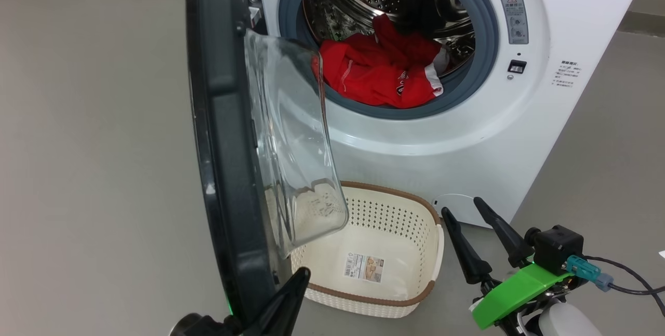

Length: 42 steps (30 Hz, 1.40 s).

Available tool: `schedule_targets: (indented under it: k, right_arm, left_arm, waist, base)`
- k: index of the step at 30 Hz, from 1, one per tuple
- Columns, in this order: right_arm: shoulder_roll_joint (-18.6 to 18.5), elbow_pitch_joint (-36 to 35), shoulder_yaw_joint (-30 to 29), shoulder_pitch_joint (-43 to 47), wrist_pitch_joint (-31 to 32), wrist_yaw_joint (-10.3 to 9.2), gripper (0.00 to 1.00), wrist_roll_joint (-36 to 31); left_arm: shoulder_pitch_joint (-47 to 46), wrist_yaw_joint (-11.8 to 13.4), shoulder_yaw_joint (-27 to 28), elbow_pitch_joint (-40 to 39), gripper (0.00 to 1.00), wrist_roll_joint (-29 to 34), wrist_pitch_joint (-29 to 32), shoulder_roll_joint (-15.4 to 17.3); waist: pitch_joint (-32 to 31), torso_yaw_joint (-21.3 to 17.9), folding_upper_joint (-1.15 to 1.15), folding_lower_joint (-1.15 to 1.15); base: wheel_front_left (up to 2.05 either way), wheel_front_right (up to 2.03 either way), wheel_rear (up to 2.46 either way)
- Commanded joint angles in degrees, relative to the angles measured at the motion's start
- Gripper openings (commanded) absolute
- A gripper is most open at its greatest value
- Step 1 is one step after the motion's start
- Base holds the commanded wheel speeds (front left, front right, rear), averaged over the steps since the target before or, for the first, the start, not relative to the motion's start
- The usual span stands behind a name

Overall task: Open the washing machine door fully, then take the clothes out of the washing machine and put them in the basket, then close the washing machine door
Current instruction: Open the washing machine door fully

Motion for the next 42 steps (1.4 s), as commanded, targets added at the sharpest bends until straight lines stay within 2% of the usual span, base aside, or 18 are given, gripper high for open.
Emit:
schedule_targets:
  k: [1,14,27,42]
  right_arm:
    - [0.3,-1.5,0.8,-0.5,-0.7,0.09,1.00,-0.3]
    - [0.7,-1.3,0.8,-0.3,-0.7,0.09,1.00,-0.3]
    - [1.2,-1.4,0.5,0.0,-0.7,0.09,1.00,-0.3]
    - [1.2,-1.7,0.3,-0.2,-0.7,0.09,1.00,-0.5]
  left_arm:
    - [-1.7,-0.1,2.4,-0.2,0.00,-0.7,-0.6,0.4]
    - [-2.0,1.1,7.1,3.1,0.00,-1.7,-1.4,1.4]
    - [-1.3,3.6,14.7,3.7,0.00,-3.3,-1.6,4.9]
    - [-4.4,5.7,20.5,7.8,0.00,-5.7,0.3,9.3]
  waist:
    - [-0.1,0.2,0.00,0.00]
    - [-0.1,2.0,0.00,0.00]
    - [-0.3,4.1,0.00,0.00]
    - [0.9,5.6,0.00,0.00]
  base:
    - [0.00,0.00,0.00]
    - [0.00,0.00,0.00]
    - [0.00,0.00,0.00]
    - [0.00,0.00,0.00]
